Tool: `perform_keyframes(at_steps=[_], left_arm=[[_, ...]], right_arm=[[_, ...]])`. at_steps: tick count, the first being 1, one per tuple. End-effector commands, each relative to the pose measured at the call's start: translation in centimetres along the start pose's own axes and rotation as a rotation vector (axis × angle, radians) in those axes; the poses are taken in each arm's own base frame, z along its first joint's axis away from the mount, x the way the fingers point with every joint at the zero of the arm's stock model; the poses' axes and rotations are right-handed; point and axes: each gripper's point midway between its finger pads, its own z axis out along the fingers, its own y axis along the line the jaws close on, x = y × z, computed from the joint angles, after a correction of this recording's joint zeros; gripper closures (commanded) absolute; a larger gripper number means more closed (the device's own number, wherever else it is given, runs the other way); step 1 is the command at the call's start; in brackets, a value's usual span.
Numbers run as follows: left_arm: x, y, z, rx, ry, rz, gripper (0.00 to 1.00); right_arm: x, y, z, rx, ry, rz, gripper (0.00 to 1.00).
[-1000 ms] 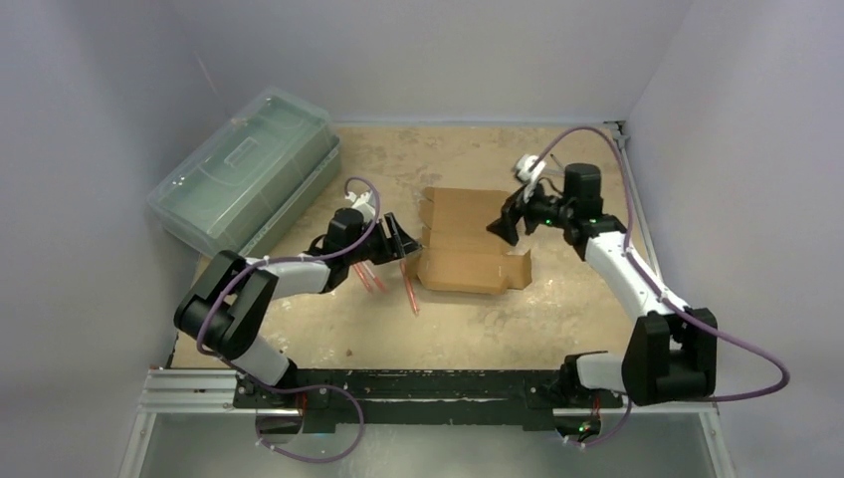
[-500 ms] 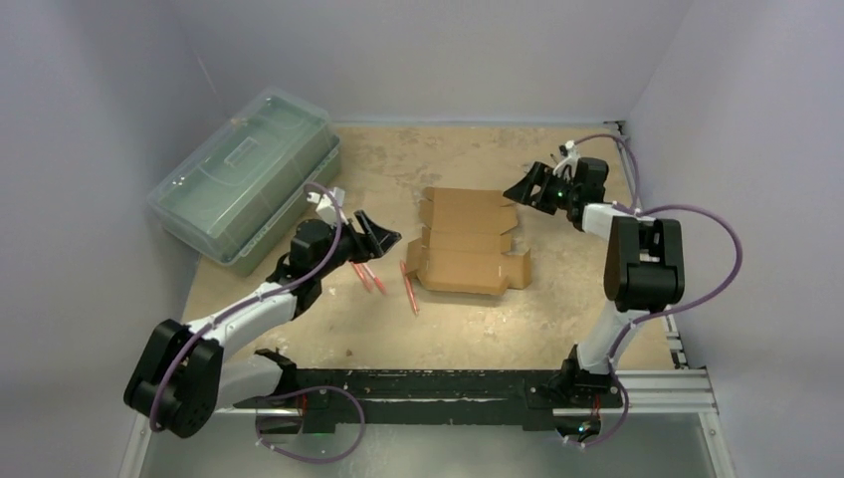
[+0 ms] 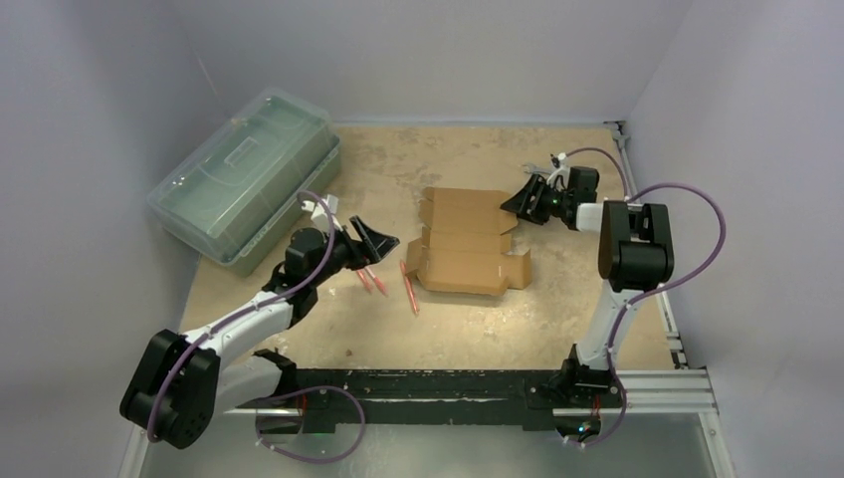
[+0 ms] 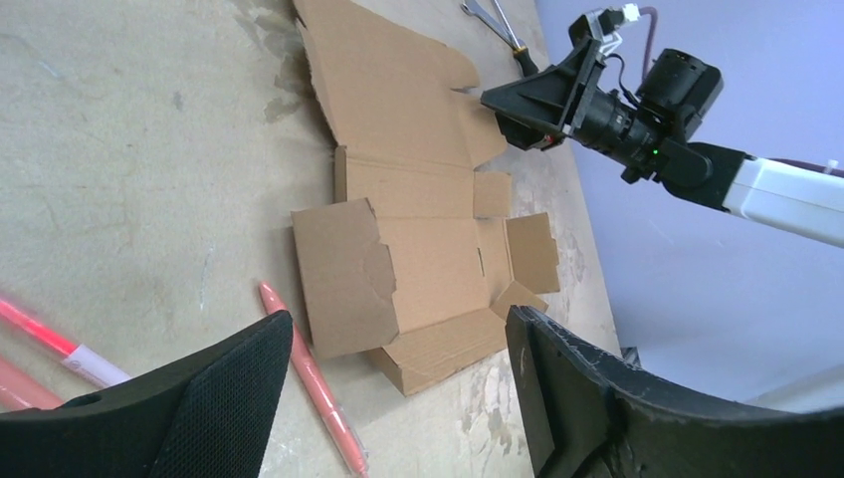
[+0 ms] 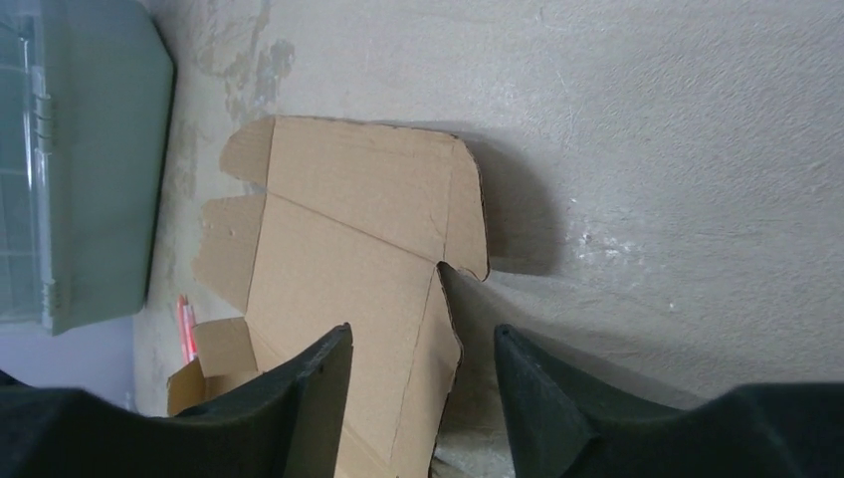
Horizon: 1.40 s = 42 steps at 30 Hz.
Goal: Fold the paper box
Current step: Fold the paper box at the center of the board.
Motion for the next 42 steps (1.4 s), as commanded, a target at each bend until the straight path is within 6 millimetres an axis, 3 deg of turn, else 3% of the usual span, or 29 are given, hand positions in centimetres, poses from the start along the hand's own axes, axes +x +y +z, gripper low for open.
perform_keyframes(at_steps=[1,3,7,10,14,19,24,33,42], left_arm=[[0.4,-1.7,0.1,0.107,0.025,-0.03,0.23],[1.0,-1.9,0.1,0.131,0.051,-0.042,0.23],[2.4,-1.6,-0.2,0.142,0.107,-0.052,0.24],[3.2,-0.9,-0.6,0.119,0.131,-0.05,0.24],[3.9,-0.1,-1.1,0.093,0.145,-0.041,0.24],[4.2,0.3,-1.1,0.096,0.138,-0.03,0.25],[4.1,0.2,-1.1,0.12,0.118,-0.012,0.25],[5.2,0.5,-0.7,0.123,0.147,-0.037,0.26],[3.6,0.2,1.6,0.082,0.159,0.132,0.27]], right_arm=[[0.6,0.5,0.5,-0.057,0.04,0.045,0.47],[0.7,0.9,0.6,-0.092,0.048,0.062,0.56],[0.7,1.7,0.7,-0.153,0.055,0.089,0.86],[0.4,2.5,0.4,-0.19,0.033,0.085,1.0],[-1.1,4.7,-1.0,-0.288,-0.044,0.048,1.0],[-2.4,8.7,-4.5,-0.466,-0.172,0.032,1.0],[-2.7,11.1,-7.3,-0.562,-0.272,-0.073,1.0],[-2.2,11.4,-9.1,-0.539,-0.383,-0.32,1.0],[-1.9,12.1,-10.5,-0.5,-0.47,-0.538,1.0]])
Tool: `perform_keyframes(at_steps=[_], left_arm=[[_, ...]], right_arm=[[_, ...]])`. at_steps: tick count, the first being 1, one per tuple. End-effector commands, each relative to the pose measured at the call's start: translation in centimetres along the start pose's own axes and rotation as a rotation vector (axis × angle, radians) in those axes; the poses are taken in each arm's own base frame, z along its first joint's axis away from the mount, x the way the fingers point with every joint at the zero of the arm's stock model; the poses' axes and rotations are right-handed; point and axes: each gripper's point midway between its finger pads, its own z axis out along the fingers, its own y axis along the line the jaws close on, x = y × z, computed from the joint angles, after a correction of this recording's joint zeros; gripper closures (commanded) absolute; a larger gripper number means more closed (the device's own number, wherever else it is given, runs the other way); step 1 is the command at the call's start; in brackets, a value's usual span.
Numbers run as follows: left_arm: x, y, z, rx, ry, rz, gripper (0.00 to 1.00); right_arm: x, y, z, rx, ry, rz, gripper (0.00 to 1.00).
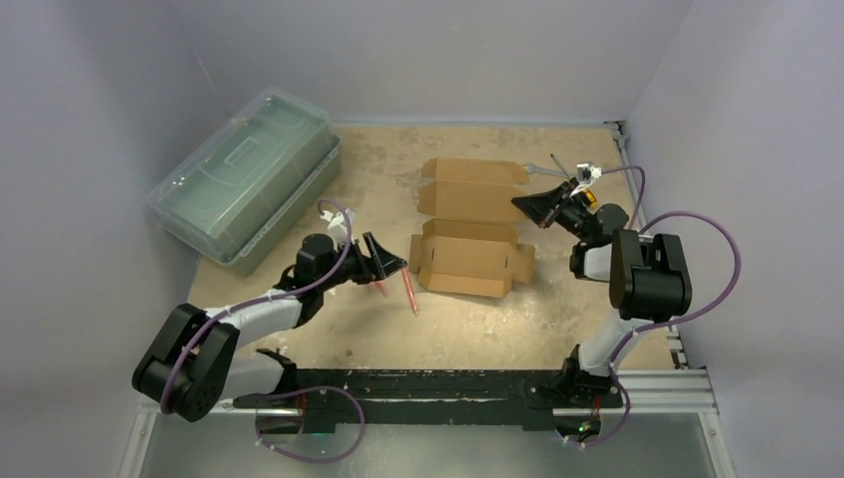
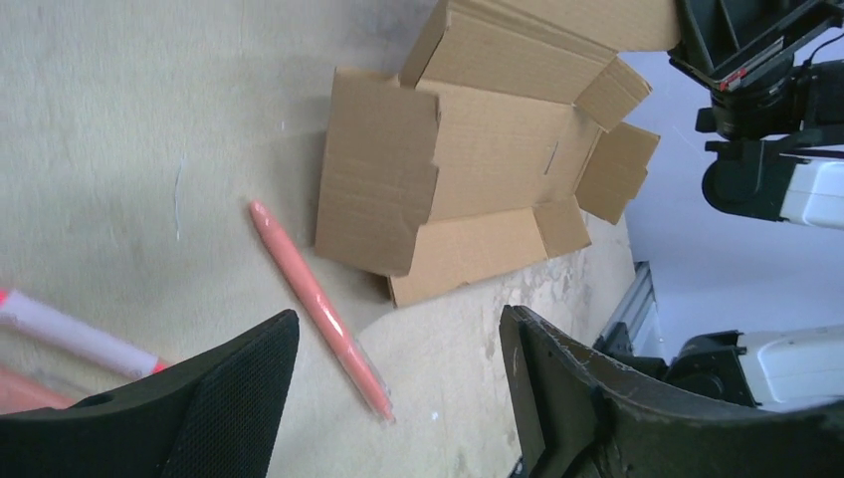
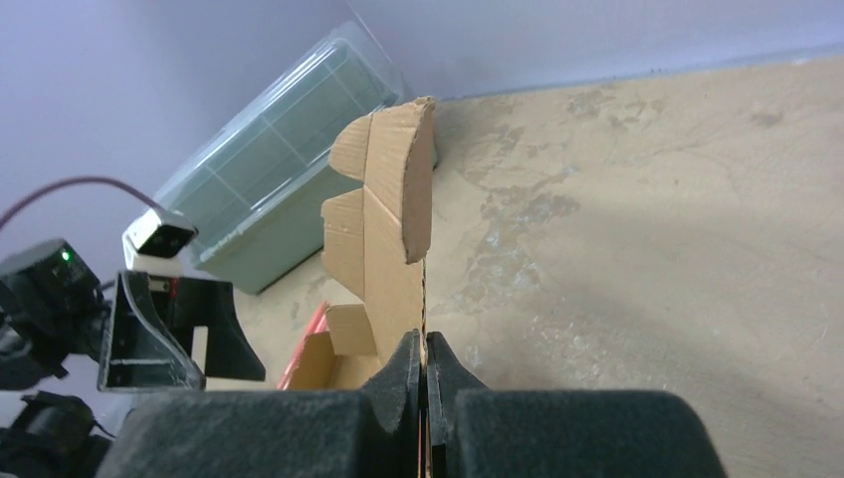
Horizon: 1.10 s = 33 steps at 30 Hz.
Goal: Fold the paper box
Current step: Fold the paper box at the center of the board.
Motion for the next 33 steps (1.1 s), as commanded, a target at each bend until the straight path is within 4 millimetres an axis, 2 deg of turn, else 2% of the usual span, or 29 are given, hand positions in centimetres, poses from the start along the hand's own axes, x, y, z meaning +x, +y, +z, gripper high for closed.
perform_keyframes(at_steps=[1,7,10,14,18,23,27,33], left_arm=[[-3.1,-1.7,1.5,0.027,-0.037,0.193,0.26],[-3.1,-1.4,3.6,0.054,0.016,0.254,0.26],[-3.3,-1.7,4.0,0.078,-0.003,0.27,0.26],[-5.2,-2.3,4.4,0.095,-0.068,0.377,0.24],[-7.4,-4.2,5.0,0.17,-0.179,0.461,0.22],[-9.5,-5.7,7.4,0.235,-0.218,0.435,0.21],[-9.7,-6.4,8.5,0.334,-0.27,0.407,0.21],[-9.5,-4.9,10.9,0.332,-0.258,0.344,0.23]], right_arm=[[-1.8,1.2,-0.1,-0.033,-0.033,-0.216,1.0],[-1.8,2.4,-0.2,-0.086,-0.001,-0.303,1.0],[-1.5,1.3,-0.2,-0.035,0.053,-0.325,1.0],[-1.4,0.5,-0.1,-0.01,0.115,-0.36,1.0],[-1.1,0.6,-0.4,-0.012,0.138,-0.396,1.0],[-0.8,1.2,-0.6,-0.047,0.142,-0.415,1.0],[-0.7,1.4,-0.6,-0.057,0.144,-0.415,1.0],[-0.7,1.7,-0.6,-0.07,0.142,-0.415,1.0]])
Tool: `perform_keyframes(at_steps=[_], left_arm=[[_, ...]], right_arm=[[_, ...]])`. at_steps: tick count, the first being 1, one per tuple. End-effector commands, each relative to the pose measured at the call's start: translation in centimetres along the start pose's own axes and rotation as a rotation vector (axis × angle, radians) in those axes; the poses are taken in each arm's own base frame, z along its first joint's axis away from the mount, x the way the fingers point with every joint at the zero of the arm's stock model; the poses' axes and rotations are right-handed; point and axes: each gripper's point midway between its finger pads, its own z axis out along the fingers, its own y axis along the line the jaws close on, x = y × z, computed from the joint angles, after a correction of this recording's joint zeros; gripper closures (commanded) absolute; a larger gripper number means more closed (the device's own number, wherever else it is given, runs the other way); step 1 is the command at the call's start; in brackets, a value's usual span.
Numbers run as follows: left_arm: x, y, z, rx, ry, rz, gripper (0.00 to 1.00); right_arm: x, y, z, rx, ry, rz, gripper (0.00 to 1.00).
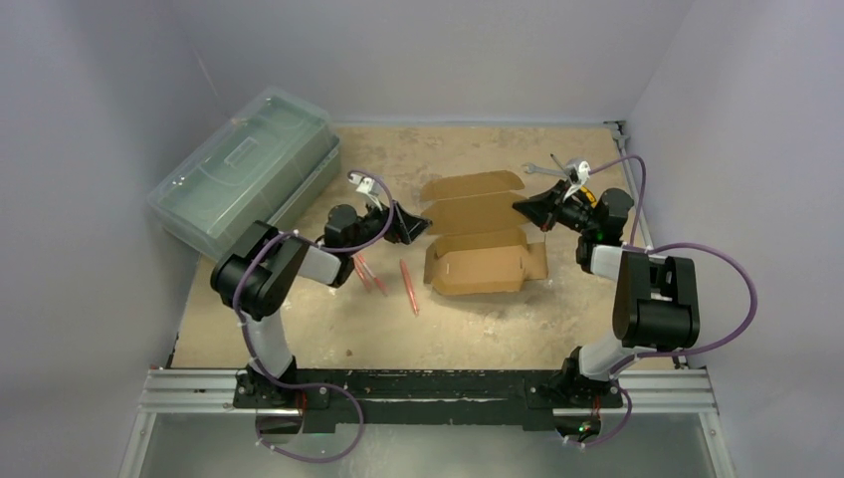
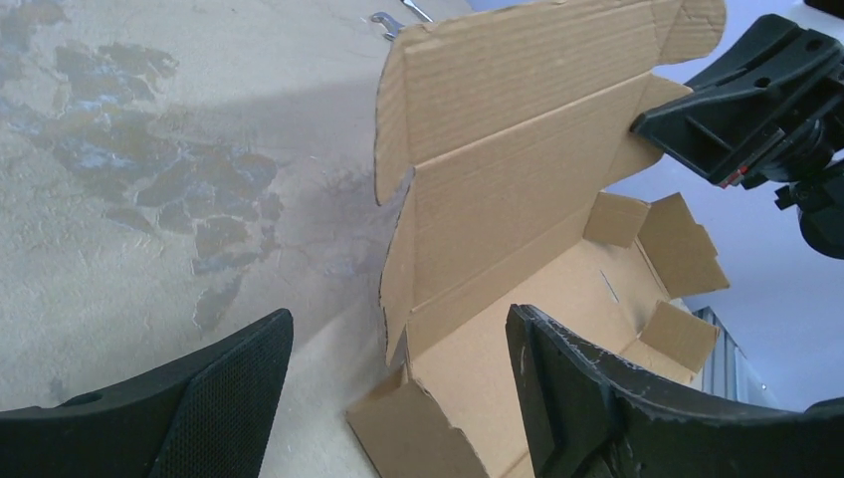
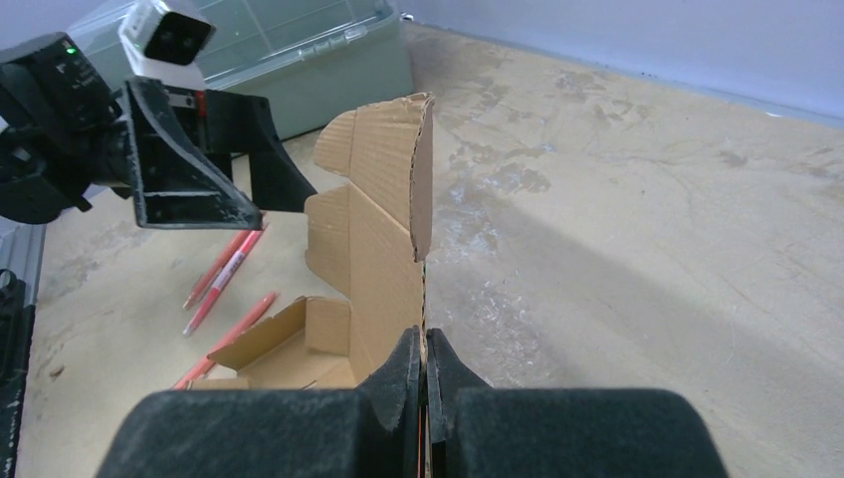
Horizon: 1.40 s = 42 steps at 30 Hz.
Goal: Fold the paper box
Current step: Fold the paper box at the center of the board.
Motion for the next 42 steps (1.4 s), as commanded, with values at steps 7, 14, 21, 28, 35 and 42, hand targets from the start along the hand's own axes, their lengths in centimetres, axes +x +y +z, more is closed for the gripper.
perform_keyframes(at_steps=[7,14,21,28,35,42], left_arm=[[-1.9,-2.0,3.6,0.16,-0.069,-0.03,0.47],[-0.4,-1.8,4.6,0.167,-0.009,-0.009,0.91],[-0.2,-0.9,4.6,0.062,0.088,0.243,1.0],[-2.3,-2.0,4.1,0.051,0.102,0.458,1.0],[-2.3,-3.6,4.4,0.1,0.112,0.585,1.0],[-2.4,-4.1,4.4,0.111,0.119,0.624,1.0]], right_arm=[[-1.3,0.6,0.0,-0.036,-0.018,-0.063,1.0],[-1.1,0.5,0.1,-0.044,0.0,-0.051,1.0],[-1.3,0.9,0.0,-0.095,0.064,-0.087,0.71],[-1.3,0.5,-1.3,-0.209,0.358,-0.245,0.2],[-0.8,1.8,-1.5,-0.388,0.503,-0.267,0.01],[-0.9,2.5,1.9,-0.323,0.644,-0.383,0.01]])
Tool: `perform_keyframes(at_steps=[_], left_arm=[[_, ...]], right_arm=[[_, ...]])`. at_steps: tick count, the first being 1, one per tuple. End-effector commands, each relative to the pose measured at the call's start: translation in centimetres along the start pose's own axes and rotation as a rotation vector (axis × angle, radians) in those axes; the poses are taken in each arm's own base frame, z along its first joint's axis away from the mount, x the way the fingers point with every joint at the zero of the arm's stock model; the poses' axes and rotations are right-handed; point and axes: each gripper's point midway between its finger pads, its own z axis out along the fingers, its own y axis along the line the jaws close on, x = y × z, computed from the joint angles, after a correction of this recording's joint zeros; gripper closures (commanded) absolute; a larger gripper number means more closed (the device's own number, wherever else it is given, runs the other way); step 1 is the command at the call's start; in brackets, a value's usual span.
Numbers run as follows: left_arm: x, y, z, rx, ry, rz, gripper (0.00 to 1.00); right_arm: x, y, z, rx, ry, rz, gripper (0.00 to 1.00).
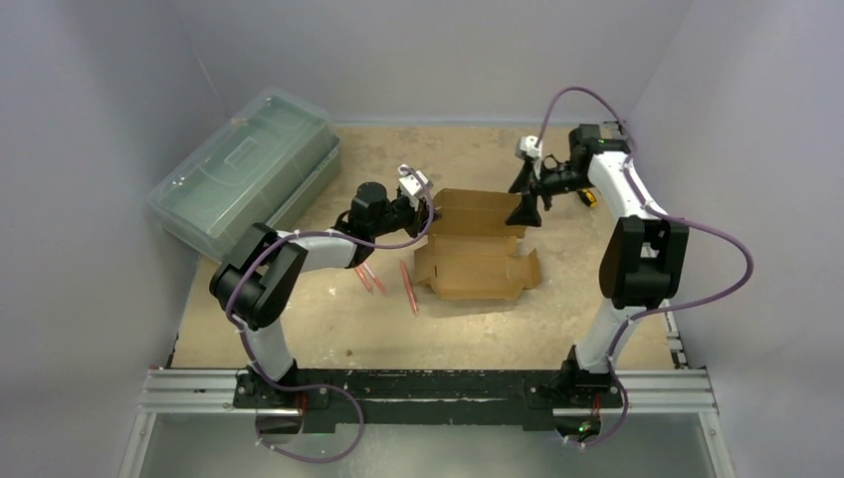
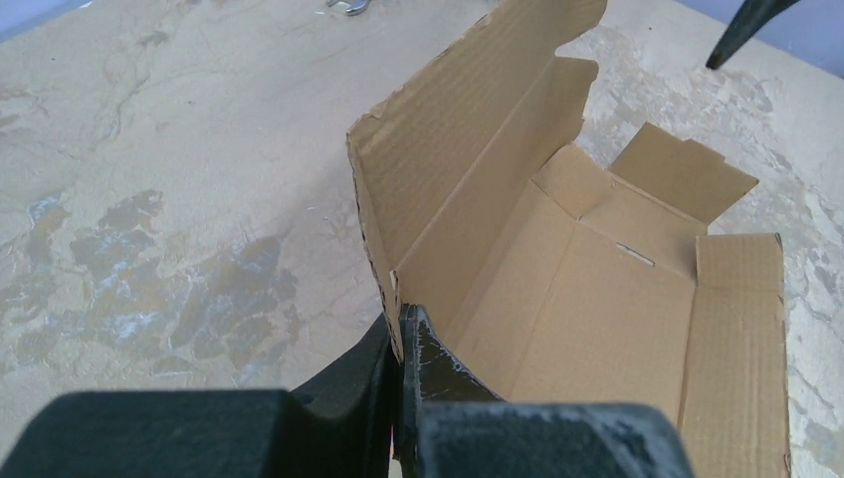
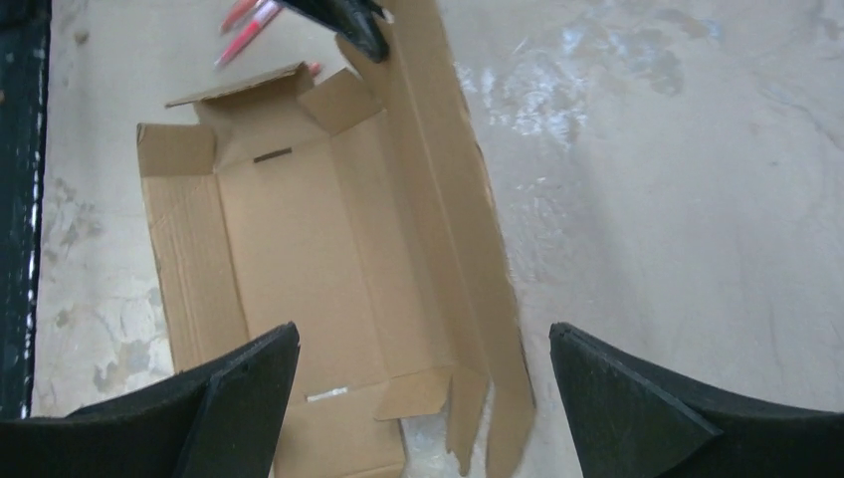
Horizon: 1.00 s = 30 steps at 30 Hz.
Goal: Fold the paper box
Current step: Fold the paper box at the center of the board.
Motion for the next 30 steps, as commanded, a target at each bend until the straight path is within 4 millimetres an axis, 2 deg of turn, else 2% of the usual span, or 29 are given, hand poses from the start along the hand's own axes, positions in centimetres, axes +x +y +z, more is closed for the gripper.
perform_keyframes(at_steps=[1,7,13,16,23,24,25,27,30], left_arm=[[-3.6,-0.5,-0.1,0.016,-0.065,0.107,1.0],[-3.7,-1.0,0.0,0.026,-0.056,0.142,1.0],[-3.8,-1.2,-0.1,0.028,-0.059,0.152,1.0],[-3.9,-1.2,-0.2,0.026,-0.061,0.152,1.0],[-4.0,-1.1,-0.3,0.009,-0.063,0.124,1.0],[-4.1,-0.9,-0.3,-0.002,-0.064,0.121,1.0],[-4.1,-0.8,-0.4,-0.016,-0.064,0.085,1.0],[-4.2,-0.2,-0.7,-0.058,-0.068,0.02,0.9],[-4.2,1.9,-2.1,-0.163,-0.075,-0.147,0.66]], right_arm=[[-3.4,1.4,1.1,0.041,0.107,-0.112,0.01],[-5.0,0.9,2.1,0.037,0.118,-0.16,0.03],[-4.3,1.3,4.1,-0.005,0.208,-0.2,0.24],[-4.1,1.2,4.5,-0.002,0.216,-0.197,0.37],[-3.8,1.3,4.7,-0.011,0.222,-0.188,0.96],[-3.7,1.4,4.7,-0.012,0.221,-0.191,1.0],[-3.8,1.5,4.7,-0.009,0.217,-0.198,1.0],[-3.9,1.8,4.5,0.001,0.209,-0.213,1.0],[-4.1,2.4,4.0,0.02,0.202,-0.234,1.0]])
